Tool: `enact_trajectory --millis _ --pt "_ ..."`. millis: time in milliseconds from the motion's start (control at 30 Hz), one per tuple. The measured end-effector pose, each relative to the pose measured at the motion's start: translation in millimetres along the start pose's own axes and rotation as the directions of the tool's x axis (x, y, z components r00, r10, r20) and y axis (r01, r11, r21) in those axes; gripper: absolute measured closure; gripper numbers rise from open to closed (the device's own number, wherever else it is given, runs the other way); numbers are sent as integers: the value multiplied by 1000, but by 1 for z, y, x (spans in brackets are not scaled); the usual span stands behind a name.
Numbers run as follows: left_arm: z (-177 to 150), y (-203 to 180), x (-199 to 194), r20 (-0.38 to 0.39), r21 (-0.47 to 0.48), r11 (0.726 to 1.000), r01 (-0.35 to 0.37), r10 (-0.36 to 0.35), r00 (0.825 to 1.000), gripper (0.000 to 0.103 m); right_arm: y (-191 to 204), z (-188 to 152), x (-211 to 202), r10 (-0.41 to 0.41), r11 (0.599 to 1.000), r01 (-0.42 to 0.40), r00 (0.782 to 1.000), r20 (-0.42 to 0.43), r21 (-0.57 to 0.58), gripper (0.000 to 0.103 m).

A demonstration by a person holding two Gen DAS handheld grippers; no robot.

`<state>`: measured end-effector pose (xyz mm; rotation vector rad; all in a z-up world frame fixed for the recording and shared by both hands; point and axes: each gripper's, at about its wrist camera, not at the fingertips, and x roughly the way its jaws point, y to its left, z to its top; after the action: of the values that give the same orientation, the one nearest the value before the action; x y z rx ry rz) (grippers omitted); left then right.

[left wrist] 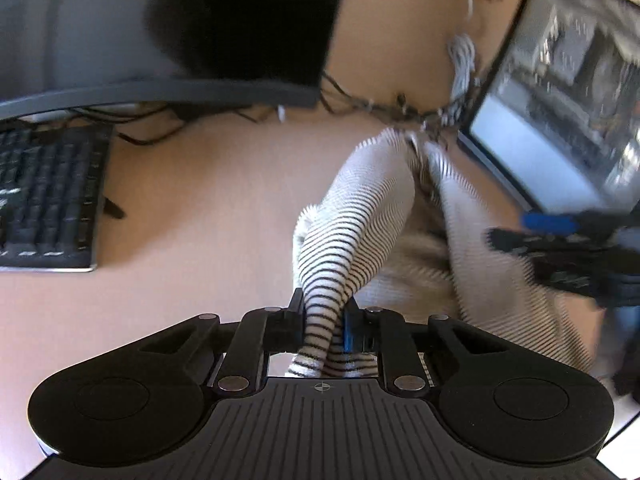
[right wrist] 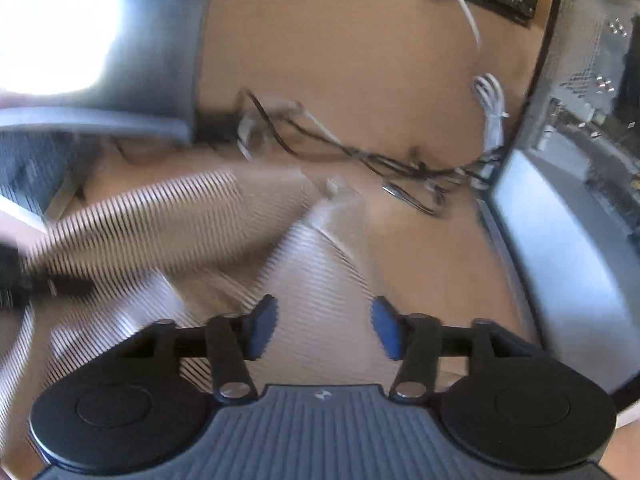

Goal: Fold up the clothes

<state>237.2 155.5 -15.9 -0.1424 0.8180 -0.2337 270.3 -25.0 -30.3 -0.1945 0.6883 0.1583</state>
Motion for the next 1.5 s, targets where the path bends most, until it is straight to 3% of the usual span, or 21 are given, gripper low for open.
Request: enact_trajectory --millis 133,167,233,300,400,467,533,567,667,800,867,967,1100,1200,1233,1333,1400,1500 --pt "12 19 -24 60 -39 999 -37 40 997 85 38 -7 29 -72 992 67 996 -43 -102 42" --pt "15 24 -29 75 -50 998 -46 50 996 85 39 -9 29 -73 985 65 996 -42 -160 50" --pt "26 35 -35 101 -62 996 -63 69 992 85 31 -11 21 -41 960 30 999 -35 -277 93" --pt "39 44 -34 114 -47 995 -89 94 989 85 11 0 4 -37 930 33 999 -4 -365 97" --pt "57 55 -24 125 -7 990 -140 140 982 85 -24 29 -9 -90 874 112 994 68 -472 99" --pt "71 64 -7 118 13 983 -183 180 977 84 -48 47 13 -198 836 238 971 132 -494 99" --pt "81 75 10 93 3 976 -216 215 972 81 -71 60 48 -318 782 367 930 184 -503 99" --pt "83 79 18 75 -10 973 -229 229 971 79 -83 65 64 -369 776 406 913 175 -483 99" --pt "88 92 25 42 -70 961 -267 270 962 66 -107 74 85 -422 824 437 898 125 -359 98" --pt "88 102 -3 103 -165 947 -276 295 950 33 -104 65 88 -355 871 363 931 85 -332 86" --pt "89 97 -17 156 -187 952 -241 271 950 30 -101 57 93 -317 888 316 947 51 -336 84" --pt "90 75 -19 180 -156 975 -156 183 966 24 -96 47 101 -259 909 244 966 1 -337 84" --pt "81 34 3 131 -49 999 -5 11 991 15 -90 33 112 -178 932 146 982 -66 -333 78" --pt "77 11 28 53 -9 998 55 -54 997 14 -85 22 120 -116 943 72 987 -116 -326 78" --pt "75 5 33 38 0 998 68 -68 997 13 -91 17 128 -216 917 168 972 -96 -362 80" --pt "61 -14 40 24 51 993 102 -103 994 6 -109 18 99 -252 941 233 966 -49 -243 74" --pt "47 -22 41 39 126 986 106 -111 993 5 -118 14 70 -78 996 75 994 -74 -50 61" --pt "27 -22 43 17 169 980 103 -107 994 5 -113 -15 43 111 986 -95 987 -112 140 56"
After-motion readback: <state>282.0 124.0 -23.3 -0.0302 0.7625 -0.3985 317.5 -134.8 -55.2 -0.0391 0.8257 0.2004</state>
